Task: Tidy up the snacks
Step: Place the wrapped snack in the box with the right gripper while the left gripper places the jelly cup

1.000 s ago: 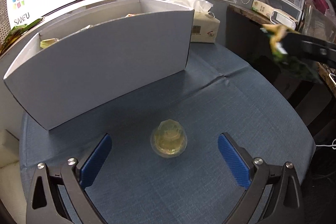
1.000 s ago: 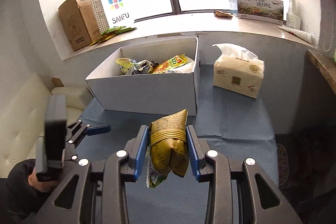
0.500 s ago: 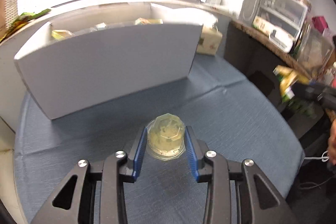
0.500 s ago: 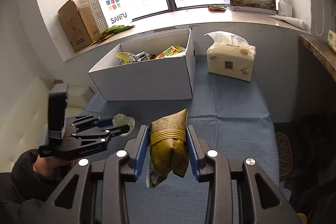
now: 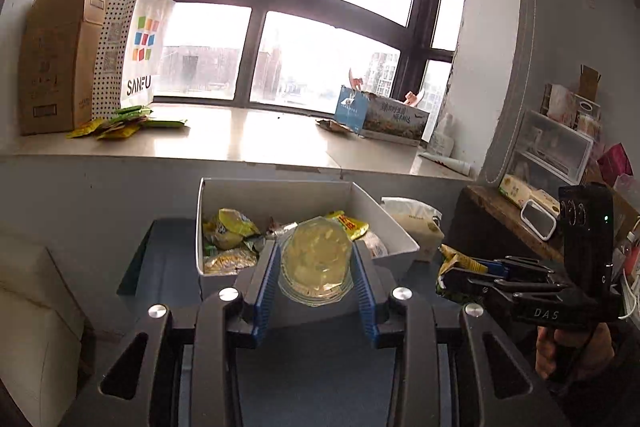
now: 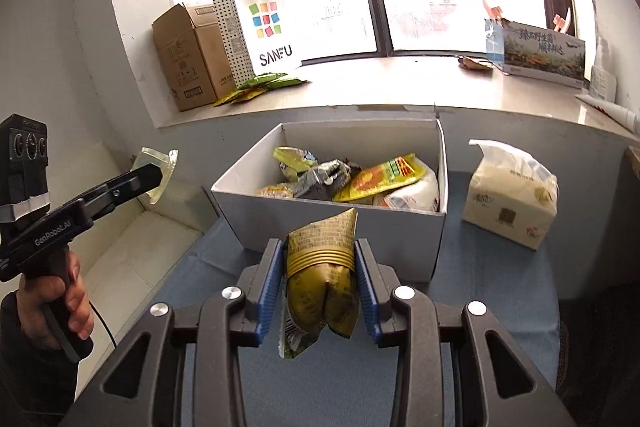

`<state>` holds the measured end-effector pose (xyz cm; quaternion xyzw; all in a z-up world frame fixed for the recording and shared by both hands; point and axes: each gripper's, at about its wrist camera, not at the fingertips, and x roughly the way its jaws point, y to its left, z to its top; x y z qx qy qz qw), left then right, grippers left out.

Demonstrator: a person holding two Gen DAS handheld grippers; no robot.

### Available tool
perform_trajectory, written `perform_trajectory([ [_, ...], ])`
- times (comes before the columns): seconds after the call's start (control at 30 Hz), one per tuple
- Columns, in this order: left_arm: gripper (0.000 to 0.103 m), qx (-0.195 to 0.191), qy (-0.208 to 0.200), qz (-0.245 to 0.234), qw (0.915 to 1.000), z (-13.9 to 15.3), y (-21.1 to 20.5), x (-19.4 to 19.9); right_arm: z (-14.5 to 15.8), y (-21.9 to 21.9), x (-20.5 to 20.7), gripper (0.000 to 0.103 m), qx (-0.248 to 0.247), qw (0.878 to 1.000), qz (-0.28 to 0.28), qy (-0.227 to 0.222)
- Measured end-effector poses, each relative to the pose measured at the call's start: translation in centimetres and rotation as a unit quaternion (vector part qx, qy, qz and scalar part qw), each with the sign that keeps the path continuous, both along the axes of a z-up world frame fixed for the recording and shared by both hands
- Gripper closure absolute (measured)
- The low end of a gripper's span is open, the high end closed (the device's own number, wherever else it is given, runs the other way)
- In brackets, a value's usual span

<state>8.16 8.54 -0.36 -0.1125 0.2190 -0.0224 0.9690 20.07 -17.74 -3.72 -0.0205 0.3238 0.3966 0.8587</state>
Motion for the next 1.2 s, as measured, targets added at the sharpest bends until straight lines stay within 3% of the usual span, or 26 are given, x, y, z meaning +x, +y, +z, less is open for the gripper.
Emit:
perform_trajectory([
  [0.27, 0.063, 0.028, 0.001, 0.012, 0.9995, 2.4, 1.9, 6.4, 2.4, 4.1, 5.5, 0.064, -0.004, 1.0, -0.008, -0.006],
  [0.47, 0.063, 0.033, 0.032, 0.02, 0.9987, 1.2, 3.1, 12.3, 2.5, 6.4, 11.1, 0.064, -0.028, 0.999, -0.035, -0.009],
  [0.67, 0.062, 0.035, 0.06, 0.029, 0.9972, -0.1, 4.1, 16.2, 0.9, 7.8, 15.5, 0.063, -0.05, 0.997, -0.055, 0.017],
  [0.7, 0.058, 0.03, 0.068, 0.035, 0.9966, -0.3, 4.4, 16.6, 0.6, 8.0, 15.9, 0.06, -0.056, 0.997, -0.057, 0.021],
  [0.77, 0.02, 0.025, 0.08, 0.036, 0.9958, -0.7, 4.8, 17.1, 0.0, 8.2, 16.5, 0.036, -0.063, 0.995, -0.066, 0.031],
  [0.8, 0.001, 0.026, 0.086, 0.038, 0.9952, -1.0, 4.8, 17.2, -0.3, 8.2, 16.7, 0.004, -0.06, 0.995, -0.068, 0.037],
  [0.9, 0.0, 0.029, 0.092, 0.023, 0.9951, -1.7, 4.6, 16.7, -1.1, 7.8, 16.7, 0.0, -0.06, 0.994, -0.082, 0.033],
  [1.0, 0.0, 0.054, 0.109, 0.05, 0.9913, -2.2, 4.3, 16.3, -1.6, 6.8, 16.7, 0.0, -0.065, 0.991, -0.111, 0.026],
  [1.13, 0.0, 0.047, 0.08, 0.088, 0.9918, -1.4, 4.9, 14.6, -1.5, 6.0, 16.0, 0.0, -0.073, 0.991, -0.115, 0.016],
  [1.2, 0.0, 0.039, 0.065, 0.091, 0.993, -0.7, 4.9, 13.3, -0.7, 6.0, 14.6, 0.0, -0.088, 0.99, -0.111, -0.018],
])
